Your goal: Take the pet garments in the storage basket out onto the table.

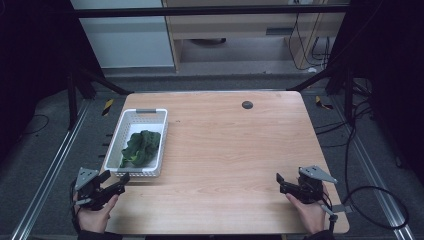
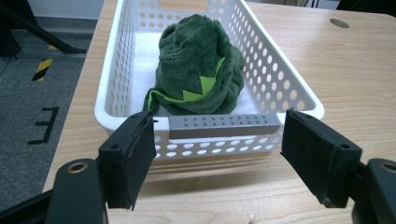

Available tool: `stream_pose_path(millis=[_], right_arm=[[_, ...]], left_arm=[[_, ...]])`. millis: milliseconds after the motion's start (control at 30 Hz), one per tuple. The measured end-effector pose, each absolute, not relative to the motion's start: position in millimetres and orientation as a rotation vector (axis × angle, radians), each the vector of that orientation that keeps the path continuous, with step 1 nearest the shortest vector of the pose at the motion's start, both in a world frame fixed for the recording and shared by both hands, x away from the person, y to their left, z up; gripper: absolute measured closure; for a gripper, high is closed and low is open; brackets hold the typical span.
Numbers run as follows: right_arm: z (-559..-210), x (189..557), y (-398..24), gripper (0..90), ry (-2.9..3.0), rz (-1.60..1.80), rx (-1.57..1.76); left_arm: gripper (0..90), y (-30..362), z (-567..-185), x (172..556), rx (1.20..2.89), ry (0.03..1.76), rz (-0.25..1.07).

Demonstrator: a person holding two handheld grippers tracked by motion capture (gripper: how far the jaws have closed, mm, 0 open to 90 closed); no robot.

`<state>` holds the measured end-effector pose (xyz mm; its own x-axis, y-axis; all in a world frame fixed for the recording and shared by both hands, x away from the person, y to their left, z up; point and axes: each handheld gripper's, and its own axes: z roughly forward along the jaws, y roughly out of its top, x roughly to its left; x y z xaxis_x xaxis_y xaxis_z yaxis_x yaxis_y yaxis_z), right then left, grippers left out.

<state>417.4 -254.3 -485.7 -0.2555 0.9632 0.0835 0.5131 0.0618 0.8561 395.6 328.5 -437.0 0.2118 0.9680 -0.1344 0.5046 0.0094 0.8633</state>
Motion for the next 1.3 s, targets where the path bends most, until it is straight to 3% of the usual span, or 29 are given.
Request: stream_pose_path(millis=[1300], right_arm=[[-485, 421, -257, 12.1, 1.822, 1.087, 1.476]], left_arm=[[23.2, 326, -390, 452, 1.703, 1.347, 0.688]])
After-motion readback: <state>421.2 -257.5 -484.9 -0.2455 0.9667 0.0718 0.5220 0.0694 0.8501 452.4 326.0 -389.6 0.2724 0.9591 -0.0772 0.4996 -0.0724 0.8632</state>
